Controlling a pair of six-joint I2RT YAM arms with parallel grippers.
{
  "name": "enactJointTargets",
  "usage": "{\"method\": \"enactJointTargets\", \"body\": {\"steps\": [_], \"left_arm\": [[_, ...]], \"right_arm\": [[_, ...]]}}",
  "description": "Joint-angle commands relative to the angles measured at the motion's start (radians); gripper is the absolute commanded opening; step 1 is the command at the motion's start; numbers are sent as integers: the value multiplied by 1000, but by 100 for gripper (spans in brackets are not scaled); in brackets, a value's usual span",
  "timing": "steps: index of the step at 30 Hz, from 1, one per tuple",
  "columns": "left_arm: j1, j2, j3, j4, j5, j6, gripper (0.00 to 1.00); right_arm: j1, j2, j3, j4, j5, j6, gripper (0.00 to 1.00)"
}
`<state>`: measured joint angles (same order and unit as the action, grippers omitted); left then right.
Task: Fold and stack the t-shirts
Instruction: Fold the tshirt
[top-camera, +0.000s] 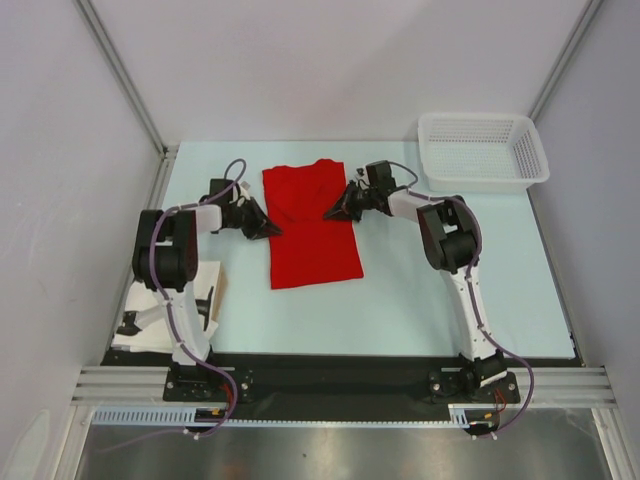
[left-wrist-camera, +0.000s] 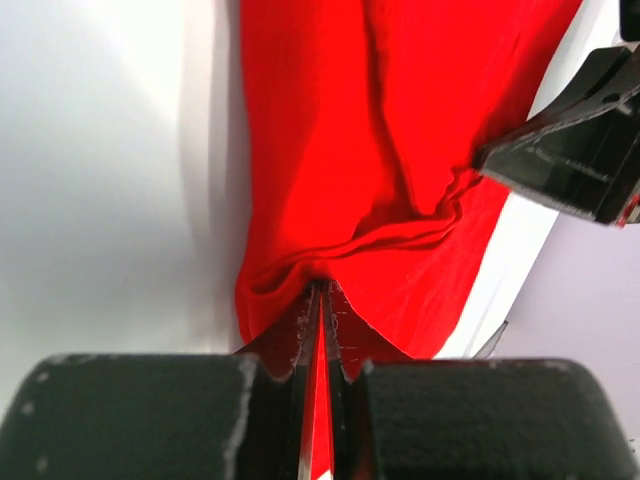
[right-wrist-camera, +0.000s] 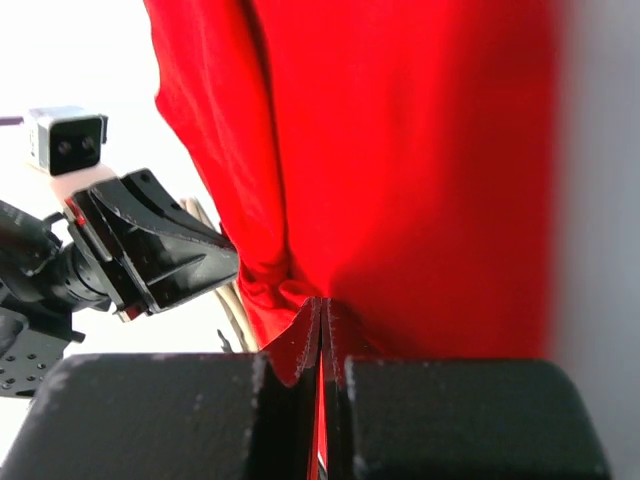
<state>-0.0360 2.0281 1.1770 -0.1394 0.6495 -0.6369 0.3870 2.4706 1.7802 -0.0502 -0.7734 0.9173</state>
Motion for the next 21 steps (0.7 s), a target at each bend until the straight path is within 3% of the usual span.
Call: {"method": "enactJointTargets", "body": {"steps": [1,8,13,16,17,21], "left_arm": [[8,38,59,3,-28,63,8],[22,5,76,-55,-86,95,9],[22,-138,38,-113,-125,115,25],[19,-262,13,-147,-157,137,35],[19,-294,-3,-158,-171,146,40],[18,-437,-86,-226,-189,177,54]], "right_arm": [[-26,11,-16,41,17,9,0],[-114,-4,-102,171,-21,16,0],[-171,-91,-90,55,-23,-90,1],[-188,-186,-32,-224,31,-289,20],[-188,-224,5,-378,75,-345,31],[-180,-314,-31,-647,106,-572,55]]}}
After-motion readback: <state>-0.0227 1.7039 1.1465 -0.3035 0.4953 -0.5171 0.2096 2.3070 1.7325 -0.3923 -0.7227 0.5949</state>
